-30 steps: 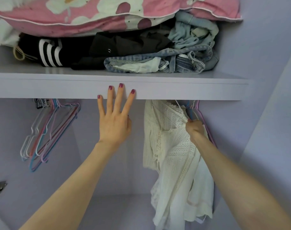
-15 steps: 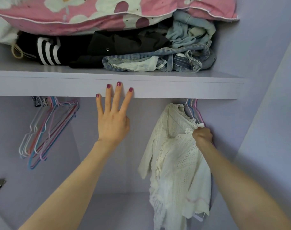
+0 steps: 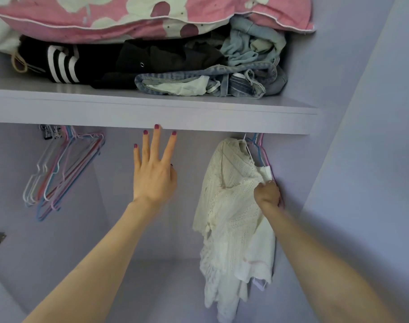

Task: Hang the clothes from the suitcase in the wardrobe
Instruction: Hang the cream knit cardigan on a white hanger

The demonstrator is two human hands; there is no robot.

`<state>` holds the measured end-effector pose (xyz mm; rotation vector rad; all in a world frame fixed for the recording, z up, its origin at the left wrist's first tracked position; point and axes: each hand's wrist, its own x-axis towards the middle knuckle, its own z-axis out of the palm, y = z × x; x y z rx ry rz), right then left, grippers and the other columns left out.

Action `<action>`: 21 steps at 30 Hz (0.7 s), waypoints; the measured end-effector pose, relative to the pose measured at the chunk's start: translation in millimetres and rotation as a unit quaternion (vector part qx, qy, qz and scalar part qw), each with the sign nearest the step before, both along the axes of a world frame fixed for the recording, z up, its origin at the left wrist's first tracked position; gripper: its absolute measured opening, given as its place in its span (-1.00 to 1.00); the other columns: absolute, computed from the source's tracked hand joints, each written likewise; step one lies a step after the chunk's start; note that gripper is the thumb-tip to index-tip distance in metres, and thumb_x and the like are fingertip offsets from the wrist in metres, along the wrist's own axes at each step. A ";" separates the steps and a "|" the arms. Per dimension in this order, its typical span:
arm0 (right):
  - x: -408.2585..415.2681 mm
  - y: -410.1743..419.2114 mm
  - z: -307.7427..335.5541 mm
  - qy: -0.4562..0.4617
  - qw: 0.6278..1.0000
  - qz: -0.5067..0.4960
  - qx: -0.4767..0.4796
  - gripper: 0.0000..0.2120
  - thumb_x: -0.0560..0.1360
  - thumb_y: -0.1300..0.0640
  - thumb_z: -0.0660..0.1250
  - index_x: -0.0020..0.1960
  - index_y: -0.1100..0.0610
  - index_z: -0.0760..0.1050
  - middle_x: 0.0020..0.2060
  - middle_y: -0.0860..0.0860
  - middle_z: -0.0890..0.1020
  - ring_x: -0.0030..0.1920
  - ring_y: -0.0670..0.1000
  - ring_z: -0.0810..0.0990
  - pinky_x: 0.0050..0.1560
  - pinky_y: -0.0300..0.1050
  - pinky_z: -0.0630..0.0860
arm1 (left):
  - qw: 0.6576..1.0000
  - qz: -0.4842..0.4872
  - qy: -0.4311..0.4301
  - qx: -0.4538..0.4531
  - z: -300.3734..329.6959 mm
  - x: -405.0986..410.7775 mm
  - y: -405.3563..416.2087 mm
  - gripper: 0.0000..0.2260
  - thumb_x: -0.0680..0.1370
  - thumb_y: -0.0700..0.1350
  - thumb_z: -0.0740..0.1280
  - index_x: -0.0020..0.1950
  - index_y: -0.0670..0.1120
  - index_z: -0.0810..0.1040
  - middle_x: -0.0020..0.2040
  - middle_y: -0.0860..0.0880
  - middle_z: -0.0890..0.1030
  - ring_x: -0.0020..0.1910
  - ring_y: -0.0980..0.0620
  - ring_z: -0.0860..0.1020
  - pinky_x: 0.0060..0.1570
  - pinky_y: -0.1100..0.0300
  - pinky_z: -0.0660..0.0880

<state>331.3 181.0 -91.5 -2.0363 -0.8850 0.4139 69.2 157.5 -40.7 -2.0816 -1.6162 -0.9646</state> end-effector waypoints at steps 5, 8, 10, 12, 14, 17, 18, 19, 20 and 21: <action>-7.4 -65.6 -27.3 -0.065 0.994 0.084 0.001 -0.61 0.58 0.22 0.14 0.38 0.32 0.28 0.31 0.23 0.40 0.28 0.20 0.42 0.25 -0.04 0.36 | 0.992 -0.044 -0.015 -0.120 -33.2 6.8 -45.9 -0.44 0.59 -0.17 0.13 0.53 -0.02 -0.02 0.54 -0.14 0.02 0.52 -0.15 -0.01 0.46 -0.09 0.10; -16.4 -115.8 -47.7 -0.071 0.989 0.127 -0.033 -0.58 0.60 0.18 0.13 0.43 0.25 0.24 0.35 0.20 0.38 0.32 0.15 0.41 0.25 -0.07 0.36 | 0.979 -0.075 -0.026 -0.185 -60.2 5.5 -81.3 -0.53 0.61 -0.13 0.13 0.50 -0.05 0.10 0.48 -0.10 0.19 0.44 -0.13 0.21 0.34 -0.05 0.28; -24.2 -153.7 -64.9 -0.071 0.984 0.156 -0.051 -0.60 0.60 0.16 0.14 0.41 0.22 0.27 0.32 0.18 0.42 0.31 0.12 0.42 0.24 -0.12 0.35 | 0.967 -0.093 -0.032 -0.233 -80.9 5.3 -112.3 -0.56 0.61 -0.12 0.12 0.49 -0.06 0.16 0.44 -0.10 0.28 0.37 -0.14 0.31 0.27 -0.05 0.33; -35.1 -195.6 -83.7 -0.049 0.980 0.178 -0.071 -0.63 0.60 0.15 0.15 0.39 0.20 0.30 0.26 0.15 0.49 0.28 0.12 0.46 0.23 -0.12 0.36 | 0.955 -0.100 -0.024 -0.279 -103.0 5.9 -146.4 -0.59 0.61 -0.11 0.11 0.47 -0.06 0.20 0.39 -0.10 0.34 0.30 -0.17 0.38 0.20 -0.05 0.36; -46.4 -250.2 -105.8 -0.026 0.974 0.198 -0.104 -0.64 0.60 0.14 0.15 0.38 0.19 0.32 0.23 0.14 0.52 0.25 0.12 0.48 0.20 -0.12 0.38 | 0.936 -0.118 -0.012 -0.331 -128.5 7.8 -187.3 -0.65 0.61 -0.11 0.12 0.40 -0.07 0.28 0.32 -0.13 0.41 0.19 -0.22 0.45 0.10 -0.05 0.42; -56.5 -315.5 -135.2 0.003 0.963 0.223 -0.155 -0.67 0.60 0.13 0.16 0.33 0.18 0.38 0.20 0.12 0.53 0.23 0.11 0.49 0.13 -0.20 0.38 | 0.908 -0.157 -0.016 -0.389 -166.6 9.2 -233.2 -0.68 0.61 -0.08 0.12 0.37 -0.04 0.34 0.29 -0.11 0.46 0.16 -0.22 0.48 0.08 -0.02 0.43; -56.0 -339.7 -146.1 0.017 0.960 0.220 -0.172 -0.69 0.59 0.14 0.17 0.31 0.17 0.40 0.20 0.11 0.54 0.22 0.10 0.49 0.12 -0.23 0.38 | 0.894 -0.175 -0.012 -0.413 -180.0 12.0 -251.7 -0.68 0.61 -0.07 0.12 0.37 -0.03 0.35 0.29 -0.09 0.47 0.18 -0.19 0.48 0.10 0.02 0.42; -56.0 -357.5 -154.6 0.026 0.957 0.221 -0.186 -0.70 0.59 0.13 0.17 0.30 0.16 0.41 0.20 0.11 0.54 0.21 0.09 0.49 0.13 -0.22 0.38 | 0.883 -0.189 -0.012 -0.430 -190.8 14.2 -265.8 -0.69 0.61 -0.07 0.13 0.36 -0.03 0.38 0.30 -0.07 0.47 0.21 -0.16 0.47 0.12 0.05 0.40; -54.7 -374.3 -164.2 0.035 0.953 0.223 -0.201 -0.71 0.59 0.12 0.17 0.28 0.16 0.42 0.18 0.10 0.54 0.18 0.08 0.50 0.14 -0.20 0.39 | 0.872 -0.202 -0.011 -0.446 -201.0 16.9 -279.8 -0.69 0.62 -0.08 0.13 0.35 -0.04 0.40 0.30 -0.06 0.48 0.23 -0.12 0.47 0.15 0.08 0.38; -51.3 -397.1 -175.2 0.051 0.950 0.219 -0.219 -0.71 0.58 0.11 0.18 0.27 0.15 0.43 0.15 0.09 0.54 0.12 0.06 0.50 0.12 -0.19 0.42 | 0.859 -0.220 -0.008 -0.462 -211.8 22.8 -297.8 -0.70 0.61 -0.09 0.14 0.33 -0.05 0.43 0.29 -0.06 0.49 0.23 -0.10 0.47 0.18 0.11 0.37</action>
